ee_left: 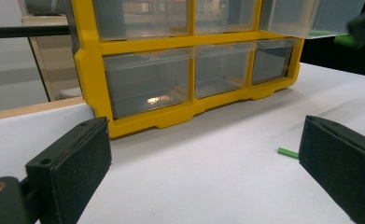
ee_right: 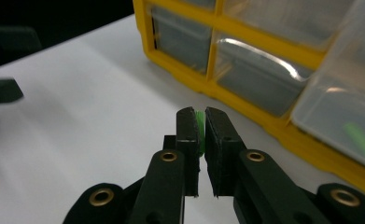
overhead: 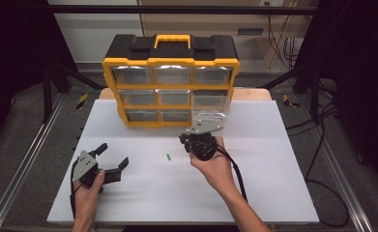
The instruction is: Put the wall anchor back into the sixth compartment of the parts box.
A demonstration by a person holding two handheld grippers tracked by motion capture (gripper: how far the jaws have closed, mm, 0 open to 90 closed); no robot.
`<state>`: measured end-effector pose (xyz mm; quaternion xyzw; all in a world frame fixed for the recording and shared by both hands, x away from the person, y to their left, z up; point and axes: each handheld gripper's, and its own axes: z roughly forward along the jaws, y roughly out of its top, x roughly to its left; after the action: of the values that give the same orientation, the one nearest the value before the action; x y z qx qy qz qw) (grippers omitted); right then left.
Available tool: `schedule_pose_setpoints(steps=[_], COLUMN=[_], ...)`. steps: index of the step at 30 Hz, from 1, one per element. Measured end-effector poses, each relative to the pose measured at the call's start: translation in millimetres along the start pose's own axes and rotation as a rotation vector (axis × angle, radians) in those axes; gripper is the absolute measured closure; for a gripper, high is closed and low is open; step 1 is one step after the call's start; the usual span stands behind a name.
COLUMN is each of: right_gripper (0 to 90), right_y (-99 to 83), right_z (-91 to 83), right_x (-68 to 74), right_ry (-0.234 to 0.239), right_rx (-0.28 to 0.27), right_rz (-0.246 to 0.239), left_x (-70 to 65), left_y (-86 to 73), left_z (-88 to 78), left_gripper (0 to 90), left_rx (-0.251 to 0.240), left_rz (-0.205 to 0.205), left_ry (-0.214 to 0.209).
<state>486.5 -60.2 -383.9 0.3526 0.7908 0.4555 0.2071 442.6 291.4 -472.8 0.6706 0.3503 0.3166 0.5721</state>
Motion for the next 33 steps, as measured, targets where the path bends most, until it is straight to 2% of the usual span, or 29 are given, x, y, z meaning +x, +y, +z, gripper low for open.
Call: schedule_pose_setpoints(steps=[4,5,6,7,8,14,19,20,27,33], right_gripper=[84.2,84.2,84.2,84.2,84.2,84.2,84.2,84.2,84.2,84.2], right_y=[22.1,22.1,32.6,32.6,42.7,67.2,78.0,81.5,88.2,89.0], right_z=[-23.6,-23.6,-32.7,-32.7,-40.0,-54.5,-59.5,-61.3,-63.4,-58.0], right_x=[-6.4,-6.4,-11.5,-11.5,-17.4,-36.8,-49.2,-55.5,-68.0,-77.7], right_ry=[-0.013,-0.013,-0.025,-0.025,-0.04,-0.08,-0.115,-0.124,-0.137,-0.141], right_rx=[-0.052,-0.052,-0.075,-0.075,-0.091,-0.122,-0.121,-0.122,-0.116,-0.093], right_rz=[-0.002,-0.002,-0.003,-0.003,-0.003,0.006,-0.002,0.009,0.028,0.034], left_x=[0.0,0.0,-0.2,-0.2,-0.4,-0.2,0.1,0.4,1.6,2.2], left_y=[0.1,0.1,-0.1,-0.1,-0.1,0.0,0.0,-0.2,-0.4,-0.6], left_z=[0.2,0.2,0.1,0.1,-0.1,-0.7,-0.9,-1.2,-2.5,-2.8], left_gripper=[2.2,2.2,2.2,2.2,2.2,2.2,2.2,2.2,2.2,2.2], left_rx=[0.0,0.0,0.001,0.001,0.001,-0.003,-0.005,-0.004,-0.007,-0.002], left_rz=[-0.001,-0.001,-0.001,-0.001,-0.001,-0.006,-0.007,-0.007,-0.01,-0.009], left_ry=[0.001,0.001,0.001,0.001,0.0,0.001,0.001,0.002,0.007,0.012])
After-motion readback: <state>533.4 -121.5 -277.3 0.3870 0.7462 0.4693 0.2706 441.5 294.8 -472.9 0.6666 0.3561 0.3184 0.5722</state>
